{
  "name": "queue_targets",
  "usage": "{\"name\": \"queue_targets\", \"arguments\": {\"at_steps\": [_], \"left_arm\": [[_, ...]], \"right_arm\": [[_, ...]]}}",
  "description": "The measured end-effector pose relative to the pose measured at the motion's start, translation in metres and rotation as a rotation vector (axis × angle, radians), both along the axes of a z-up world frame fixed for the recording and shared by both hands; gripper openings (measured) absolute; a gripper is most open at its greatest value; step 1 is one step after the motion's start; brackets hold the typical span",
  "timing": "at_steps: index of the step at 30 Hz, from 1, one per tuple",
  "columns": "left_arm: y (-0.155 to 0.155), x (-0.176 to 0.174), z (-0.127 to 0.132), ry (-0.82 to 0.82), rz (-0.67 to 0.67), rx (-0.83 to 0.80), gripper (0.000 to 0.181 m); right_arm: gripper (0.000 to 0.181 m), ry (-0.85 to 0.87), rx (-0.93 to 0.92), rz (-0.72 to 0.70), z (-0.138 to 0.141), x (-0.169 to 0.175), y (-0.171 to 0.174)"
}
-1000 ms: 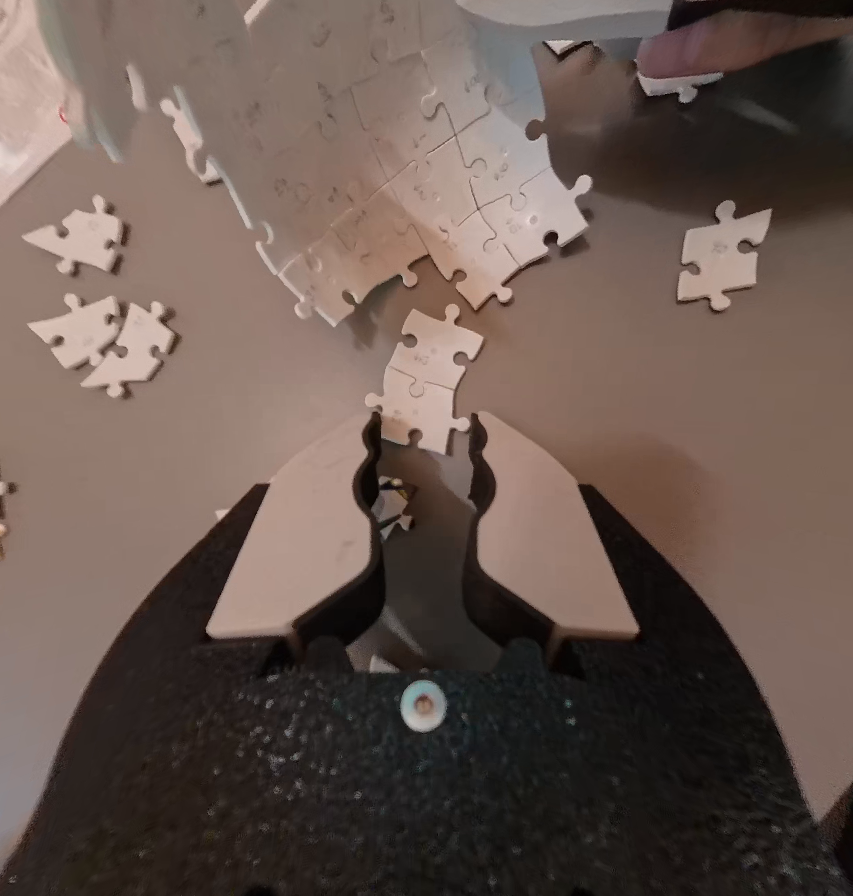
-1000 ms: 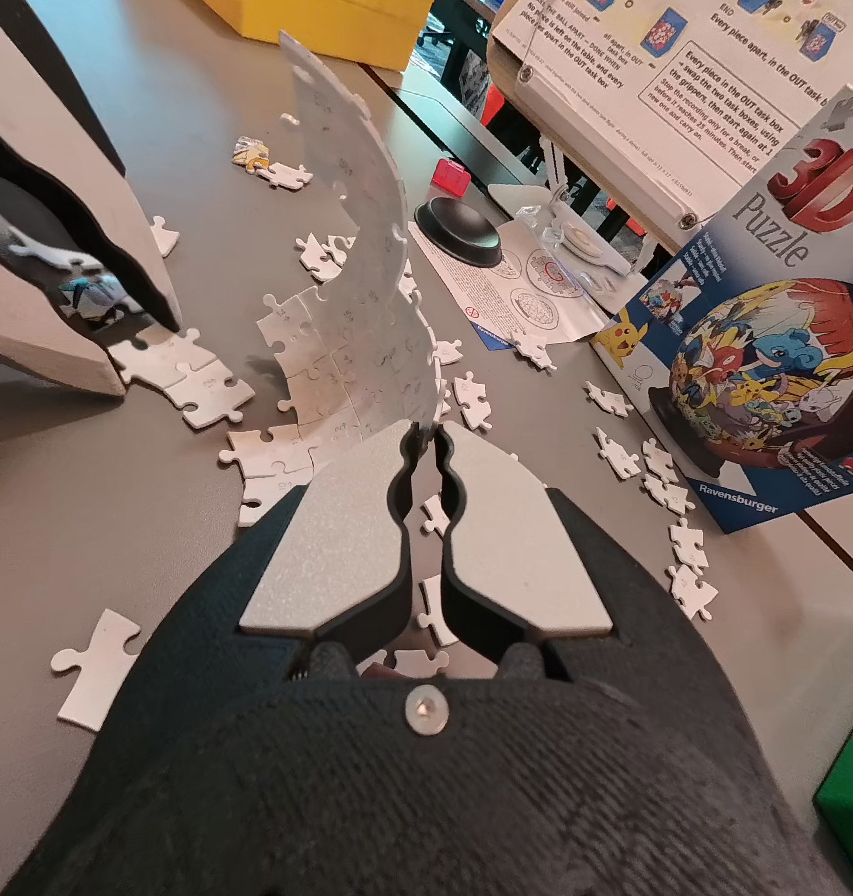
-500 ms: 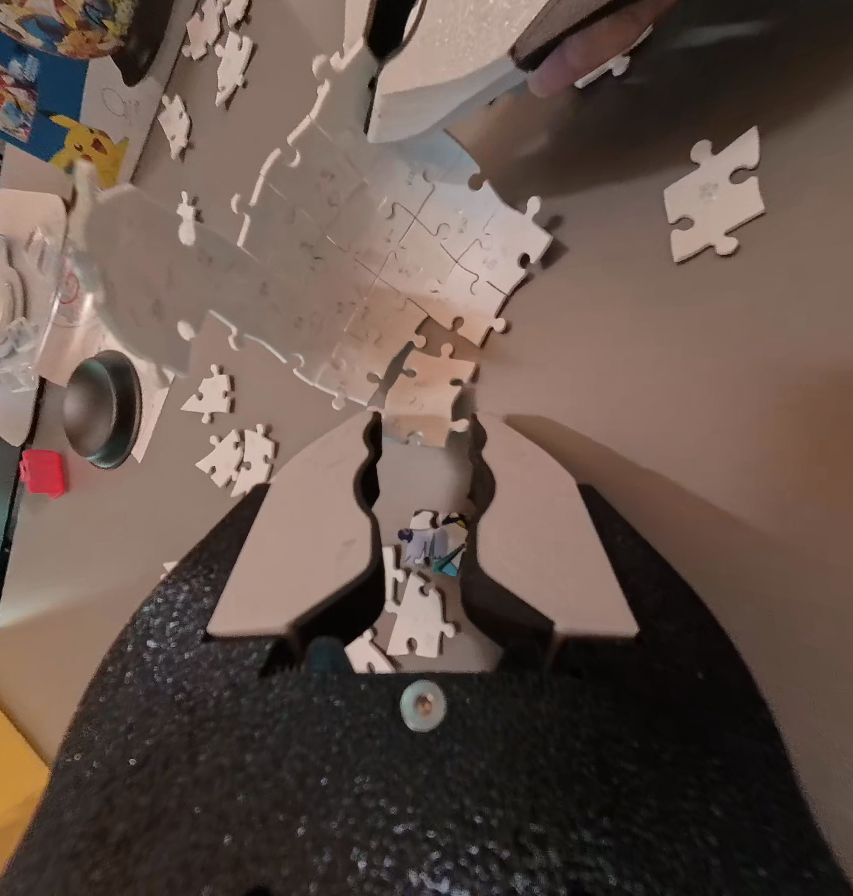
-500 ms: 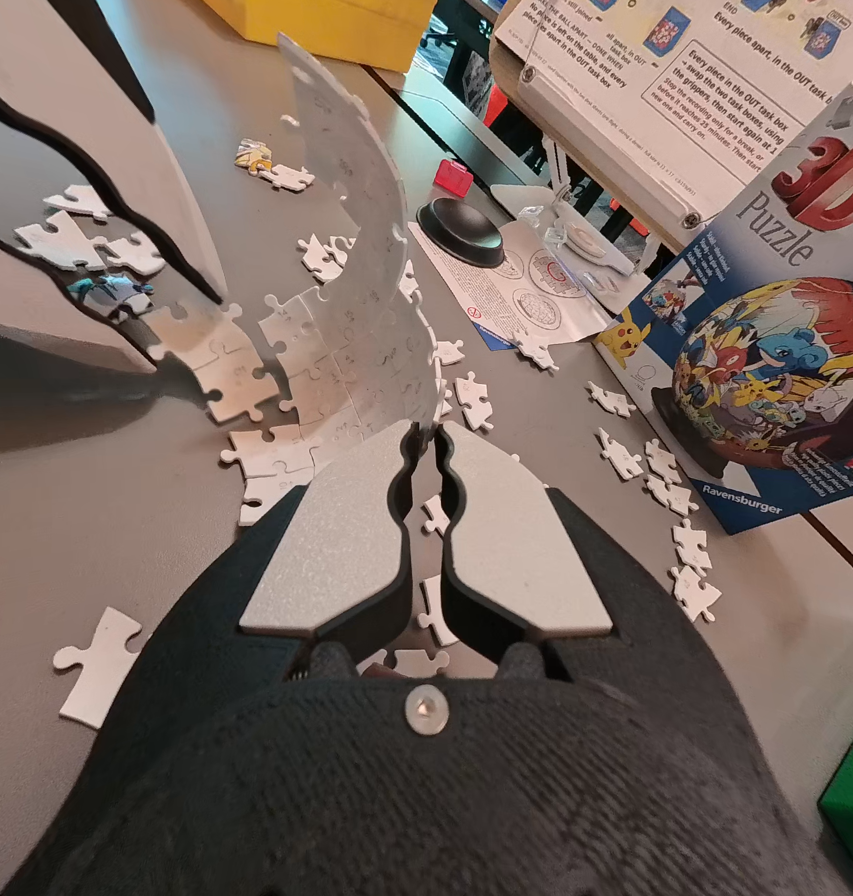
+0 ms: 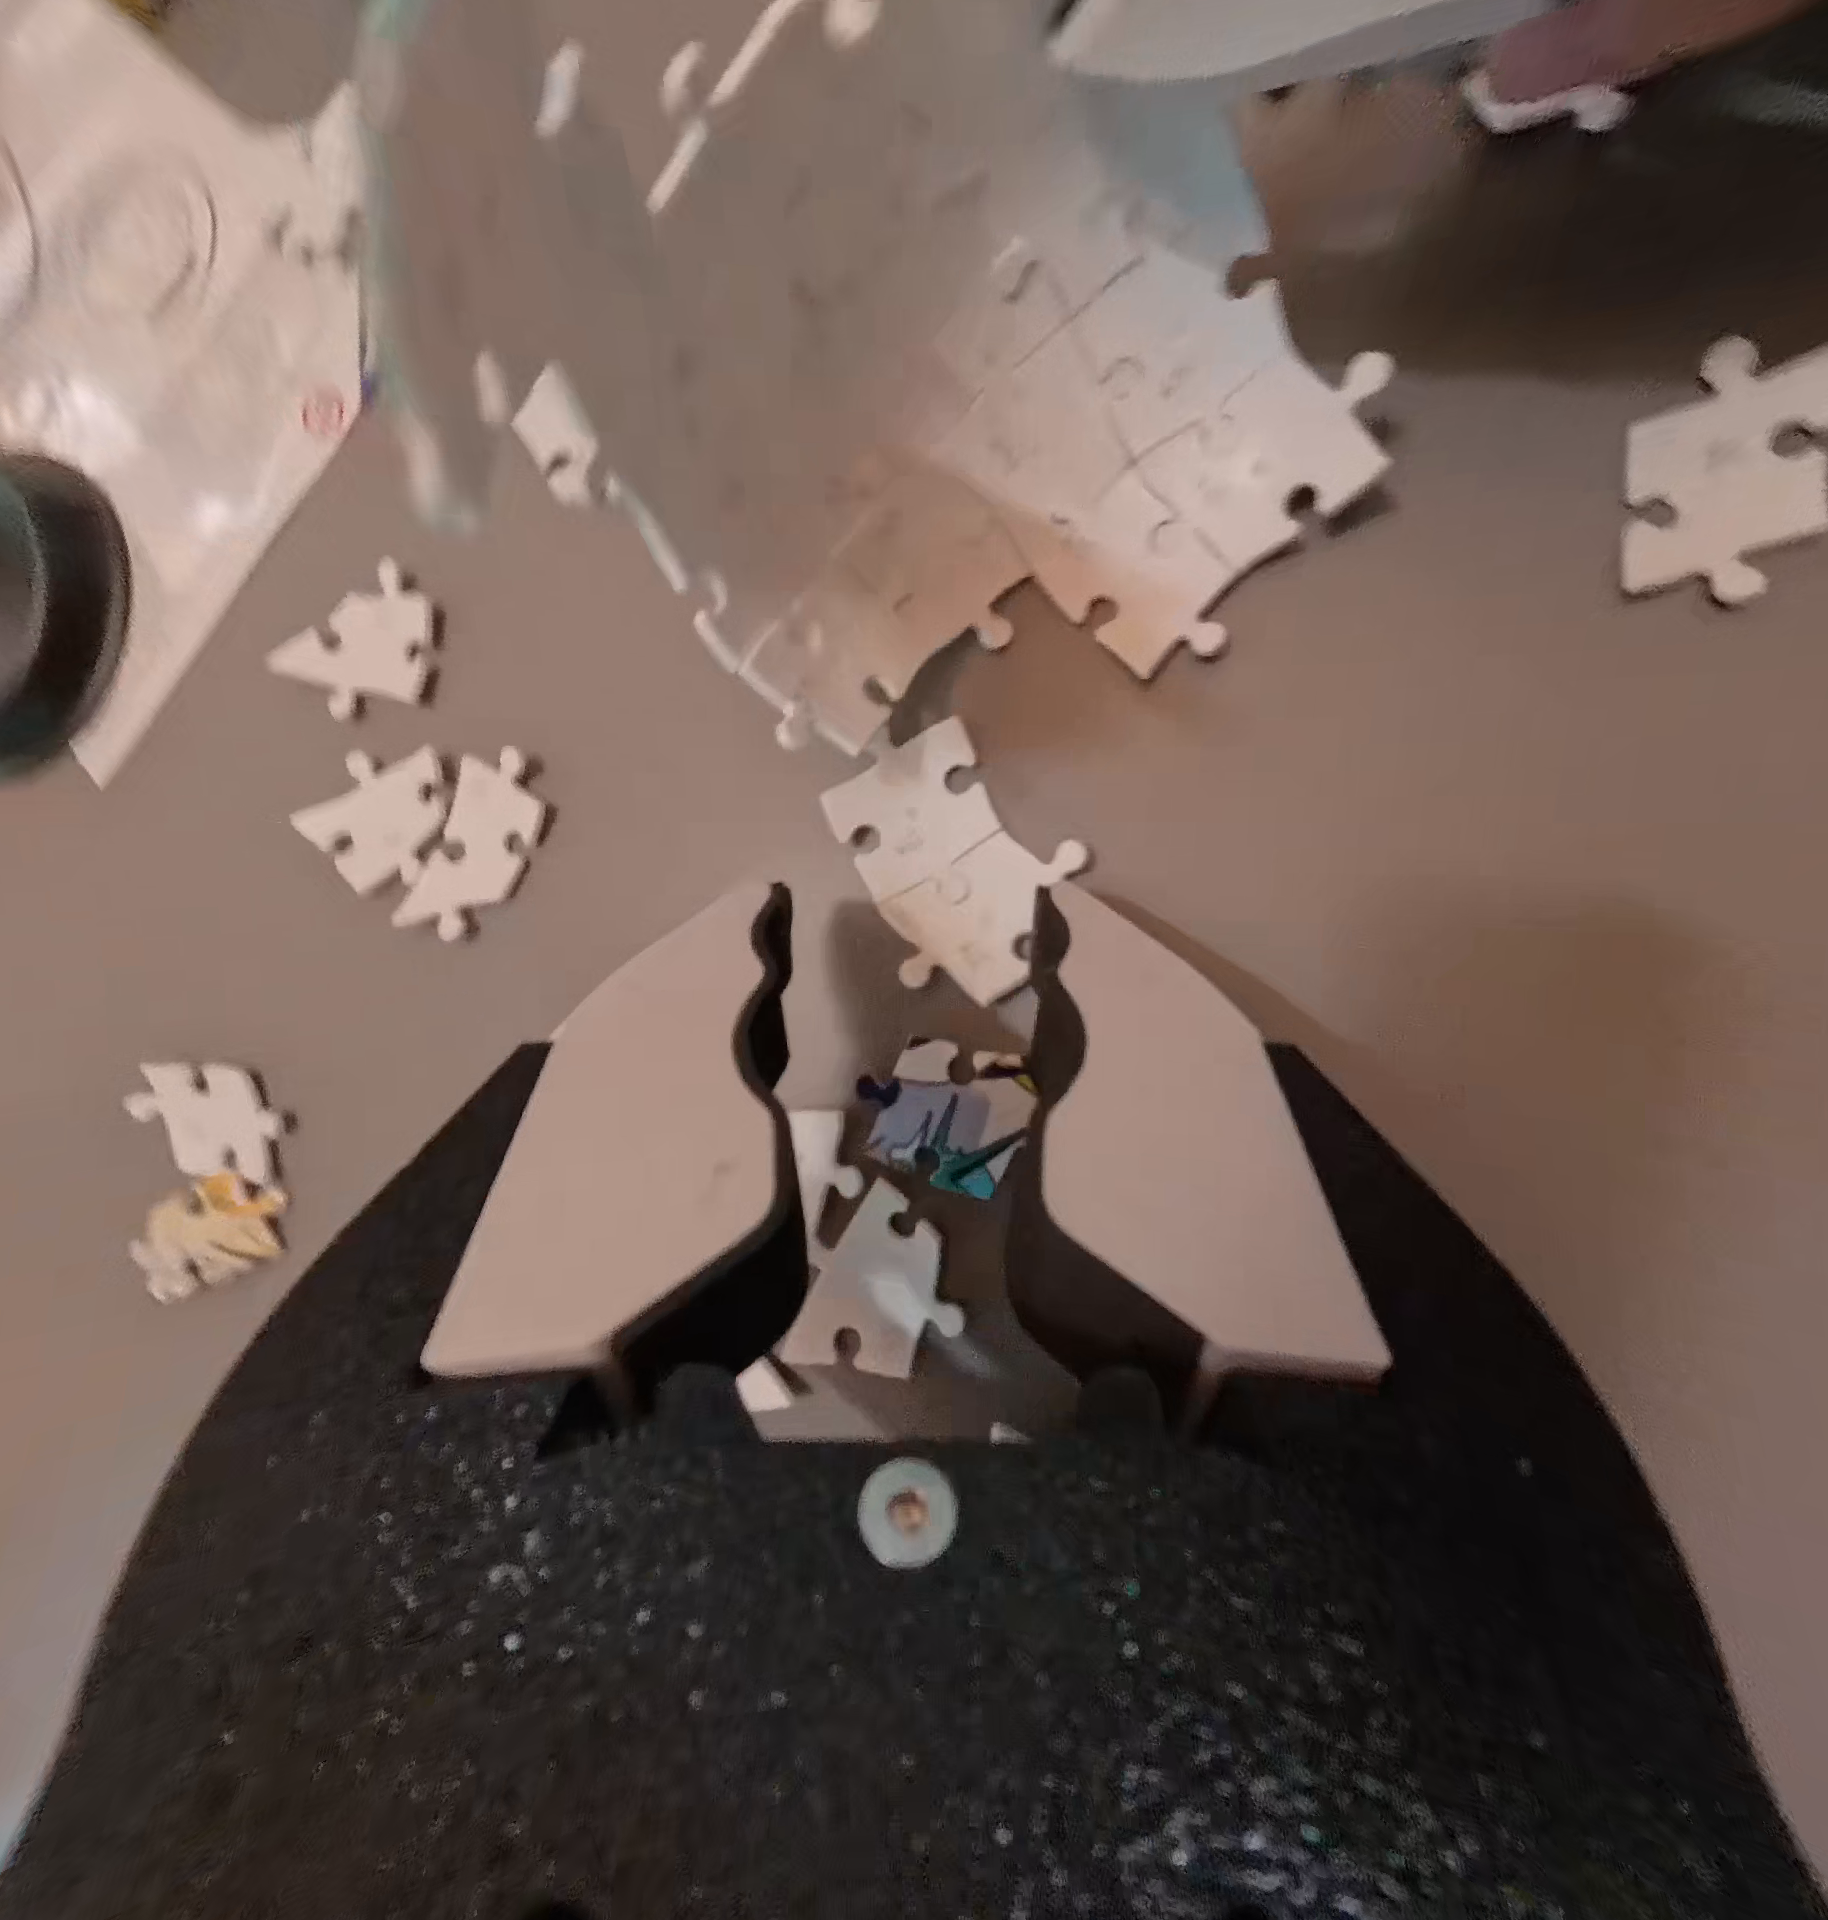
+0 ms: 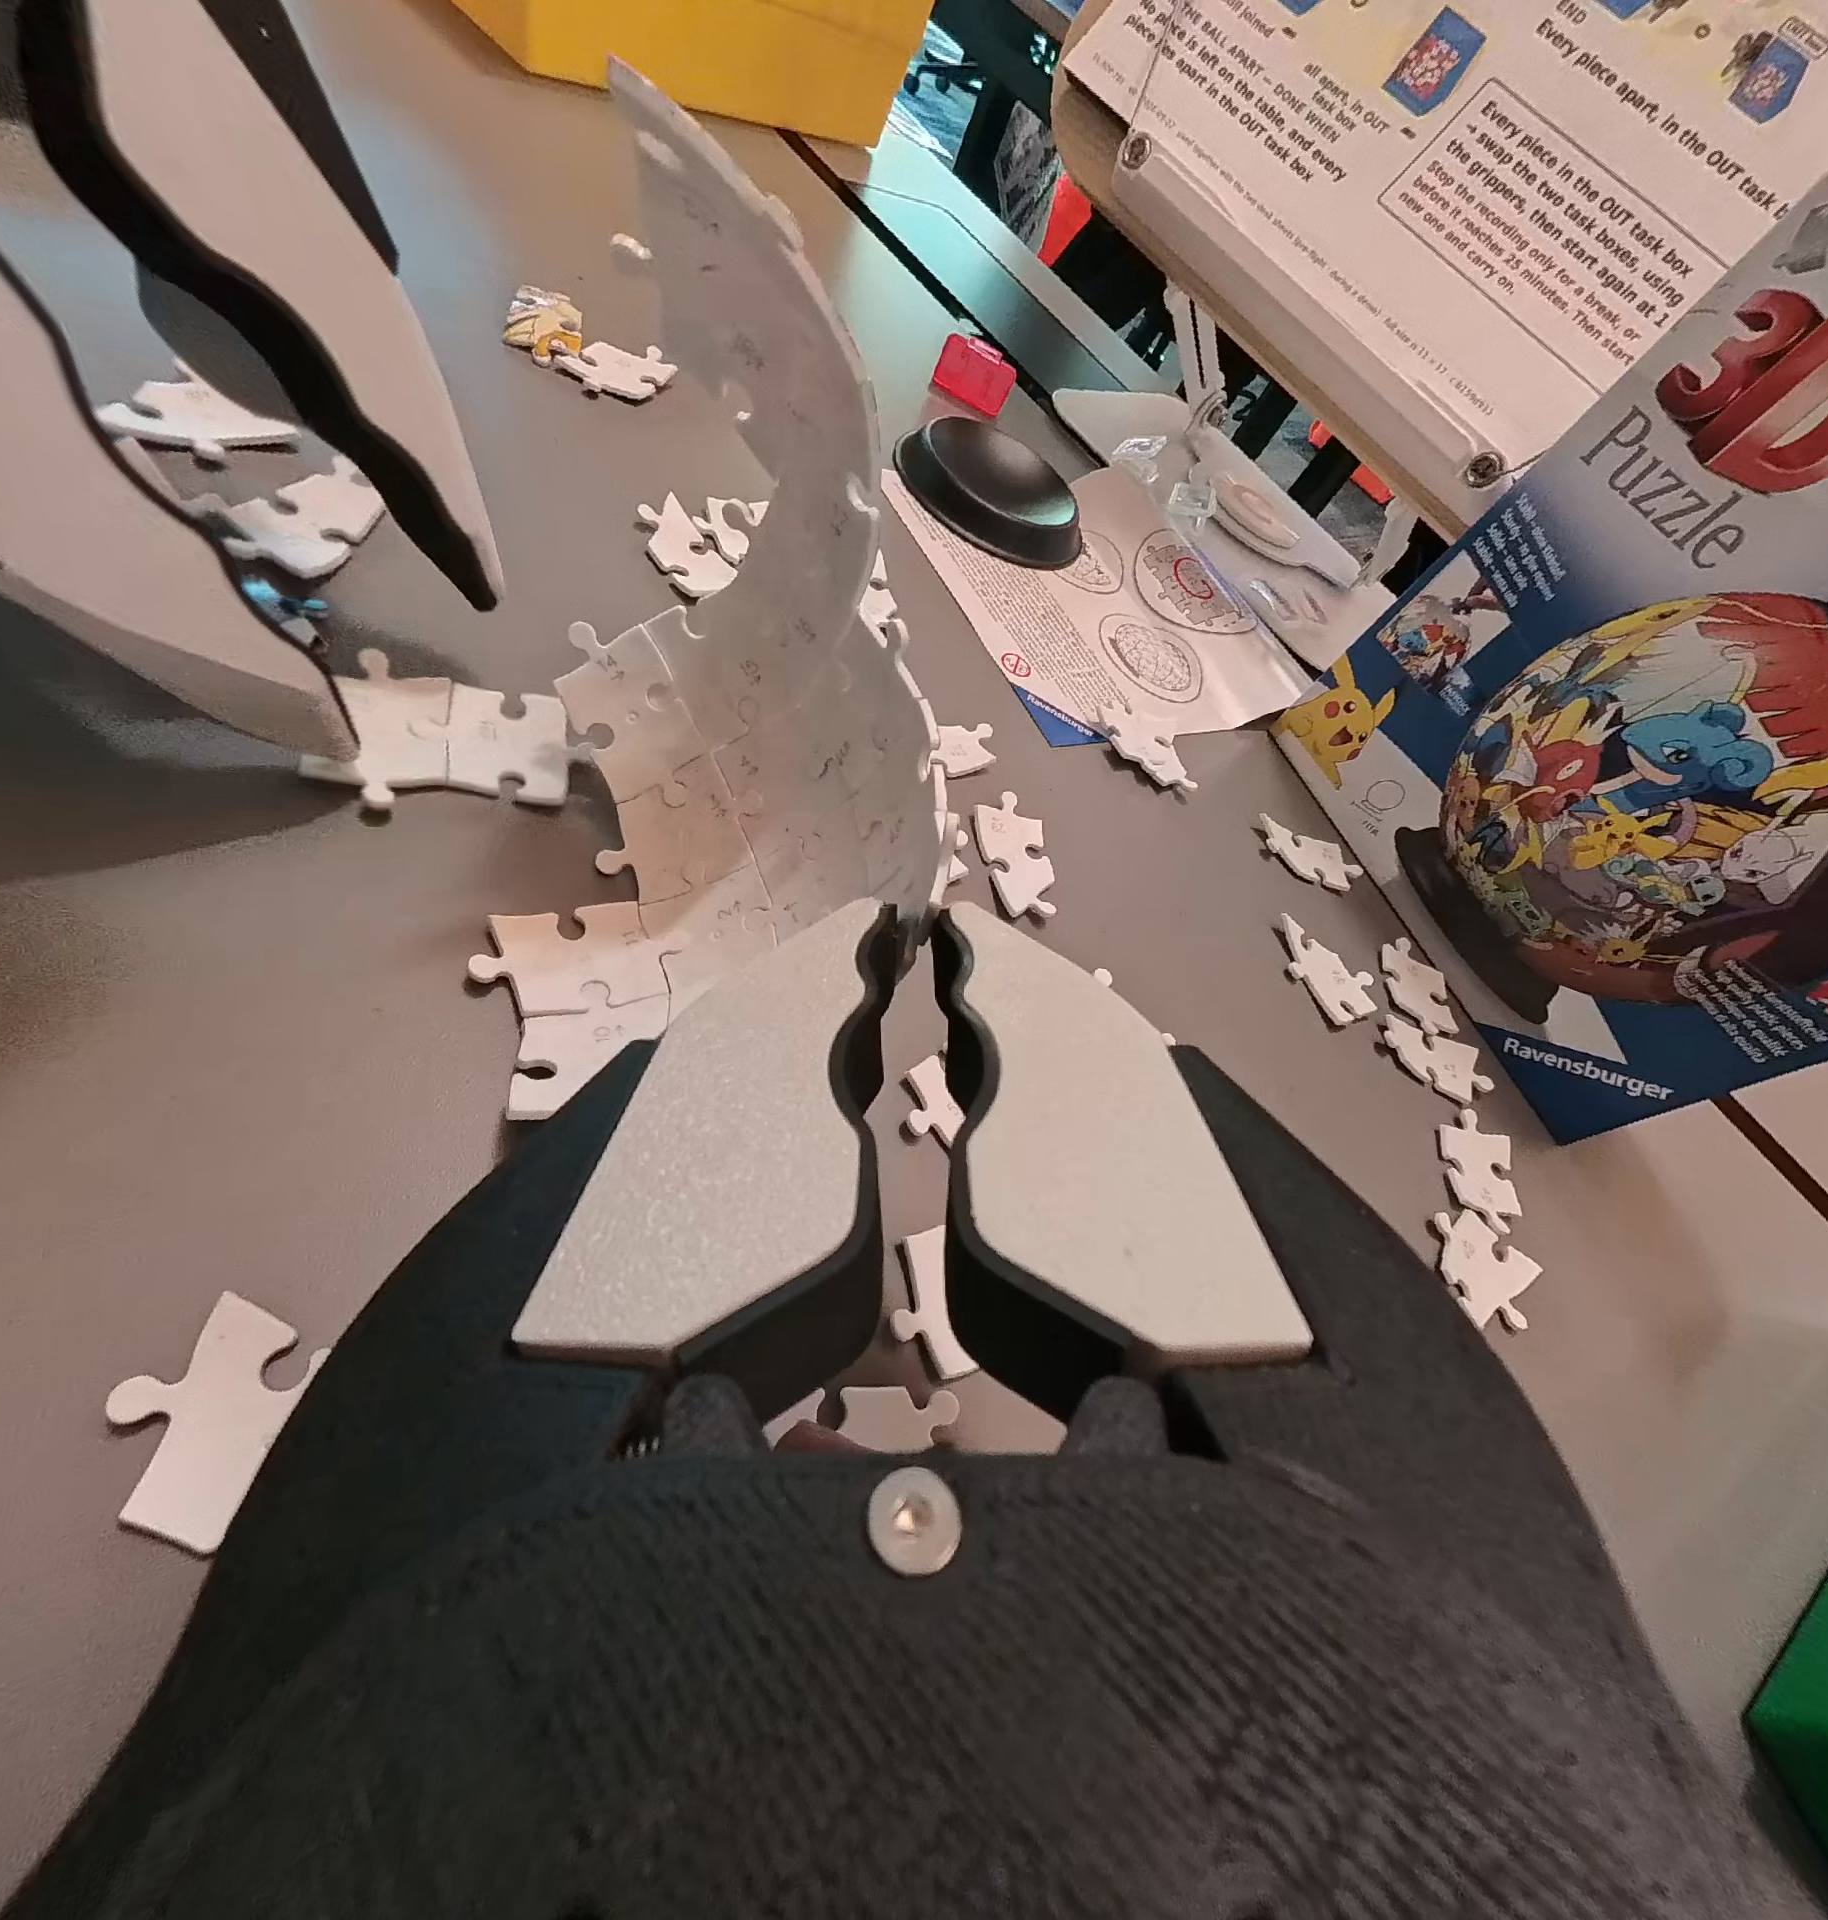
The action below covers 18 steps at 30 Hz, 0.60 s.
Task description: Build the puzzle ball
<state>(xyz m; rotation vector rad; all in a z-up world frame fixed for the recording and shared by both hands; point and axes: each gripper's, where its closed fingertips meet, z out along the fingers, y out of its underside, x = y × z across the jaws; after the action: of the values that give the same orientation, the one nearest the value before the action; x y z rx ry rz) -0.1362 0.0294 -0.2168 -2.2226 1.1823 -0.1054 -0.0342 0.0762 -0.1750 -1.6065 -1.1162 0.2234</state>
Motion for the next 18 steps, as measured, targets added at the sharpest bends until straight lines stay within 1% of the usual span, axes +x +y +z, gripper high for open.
{"name": "queue_targets", "arguments": {"at_steps": [1,3,5,6,9,13,16,18], "left_arm": [[-0.002,-0.002,-0.003,-0.019,0.044,-0.045,0.045],[-0.007,-0.002,-0.004,-0.062,0.114,-0.112,0.047],[-0.015,0.007,-0.004,-0.113,0.106,-0.156,0.049],[-0.018,0.008,-0.007,-0.106,0.101,-0.171,0.053],[-0.015,0.005,-0.010,-0.094,0.101,-0.167,0.052],[-0.007,-0.010,-0.008,-0.057,0.160,-0.138,0.052],[-0.005,-0.009,0.000,-0.096,0.188,-0.121,0.051],[-0.008,-0.001,0.003,-0.133,0.180,-0.136,0.051]], "right_arm": [[0.007,0.000,0.000,0.000,0.000,0.000,0.000],[0.007,0.001,-0.001,0.001,0.000,0.000,0.000],[0.007,0.000,-0.002,-0.001,0.000,0.000,0.000],[0.007,0.000,-0.003,-0.001,0.000,0.000,0.000],[0.007,0.000,-0.002,-0.001,0.000,0.000,0.000],[0.007,0.000,-0.002,-0.001,0.000,0.000,0.000],[0.007,0.000,-0.005,-0.001,0.000,0.000,0.000],[0.007,0.000,-0.005,-0.002,0.000,0.000,0.000]]}}
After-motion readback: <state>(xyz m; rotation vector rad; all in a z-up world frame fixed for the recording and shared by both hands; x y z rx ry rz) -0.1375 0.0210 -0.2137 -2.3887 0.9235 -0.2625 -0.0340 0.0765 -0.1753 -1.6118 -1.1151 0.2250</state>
